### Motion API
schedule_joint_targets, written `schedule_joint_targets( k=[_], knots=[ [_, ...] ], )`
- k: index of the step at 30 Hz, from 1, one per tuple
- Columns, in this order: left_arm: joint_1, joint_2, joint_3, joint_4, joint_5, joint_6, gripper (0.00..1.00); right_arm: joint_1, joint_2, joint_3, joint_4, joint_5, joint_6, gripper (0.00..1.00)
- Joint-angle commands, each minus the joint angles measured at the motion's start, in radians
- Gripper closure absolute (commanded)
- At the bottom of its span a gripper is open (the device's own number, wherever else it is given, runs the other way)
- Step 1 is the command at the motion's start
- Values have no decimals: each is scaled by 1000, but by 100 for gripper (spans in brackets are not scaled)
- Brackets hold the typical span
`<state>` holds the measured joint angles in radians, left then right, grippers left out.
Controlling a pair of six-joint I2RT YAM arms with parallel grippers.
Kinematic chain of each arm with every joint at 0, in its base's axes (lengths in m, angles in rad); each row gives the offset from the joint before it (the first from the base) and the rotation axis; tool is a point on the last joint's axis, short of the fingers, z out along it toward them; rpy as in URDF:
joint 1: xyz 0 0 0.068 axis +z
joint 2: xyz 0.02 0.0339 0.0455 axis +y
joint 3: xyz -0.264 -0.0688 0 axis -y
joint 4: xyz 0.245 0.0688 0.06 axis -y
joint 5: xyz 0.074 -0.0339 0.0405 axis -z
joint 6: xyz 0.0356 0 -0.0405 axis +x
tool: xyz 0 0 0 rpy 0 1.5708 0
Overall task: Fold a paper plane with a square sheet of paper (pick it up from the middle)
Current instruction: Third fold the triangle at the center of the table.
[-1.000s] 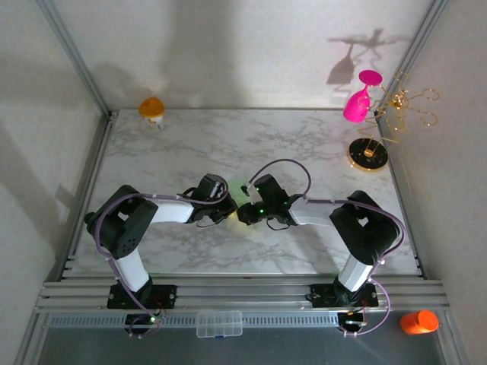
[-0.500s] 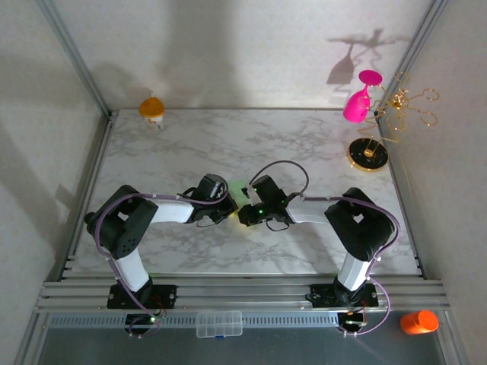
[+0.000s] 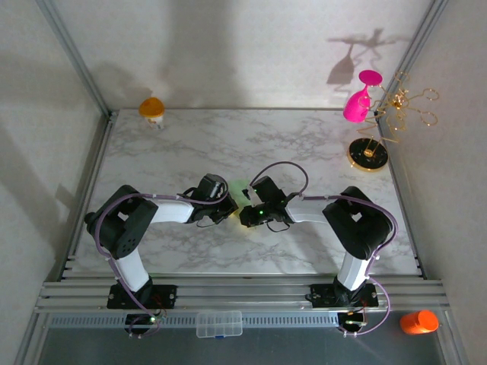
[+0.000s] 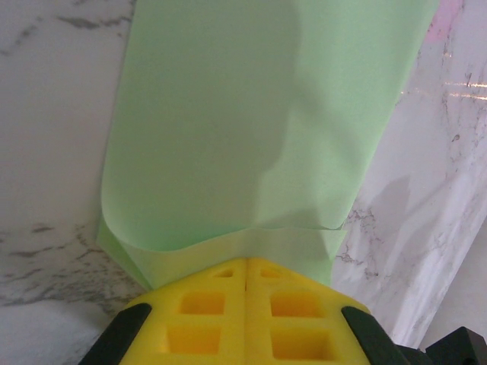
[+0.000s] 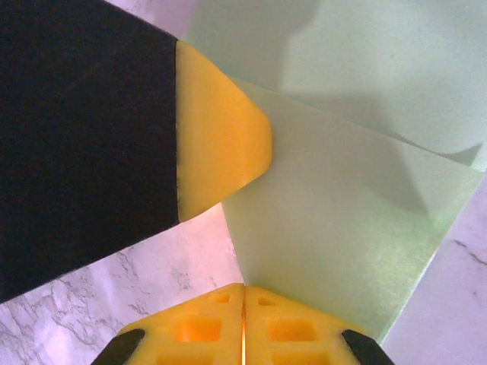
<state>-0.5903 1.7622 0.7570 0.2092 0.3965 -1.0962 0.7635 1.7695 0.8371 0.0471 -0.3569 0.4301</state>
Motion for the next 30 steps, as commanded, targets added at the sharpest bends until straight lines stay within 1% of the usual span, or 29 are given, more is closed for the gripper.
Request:
schedule_joint_targets(
  k=[1,9,20,23,26,28,30],
  knots=[
    [3,54,-41,-119,-93,7,96,-7,10,-12,-80,11,-25,90],
    [9,57,-45,-123,-99,13,96,-12,-72,-74,-99,-49,-40,90],
    [9,57,-35,-123,-90,24,96,-21,-107,-138,-113,-13,-25,89],
    [9,57,-33,-113,-81,27,96,-29,-143,-117,-75,-18,-29,89],
    [7,50,-29,-104,-73,26,96,-30,-191,-98,33,-56,1,89],
    [3,43,-30,-93,-61,24,95,-29,-193,-91,61,-50,16,89],
    [1,42,-27,-88,-58,24,95,-30,-167,-74,53,-24,13,89]
  ],
)
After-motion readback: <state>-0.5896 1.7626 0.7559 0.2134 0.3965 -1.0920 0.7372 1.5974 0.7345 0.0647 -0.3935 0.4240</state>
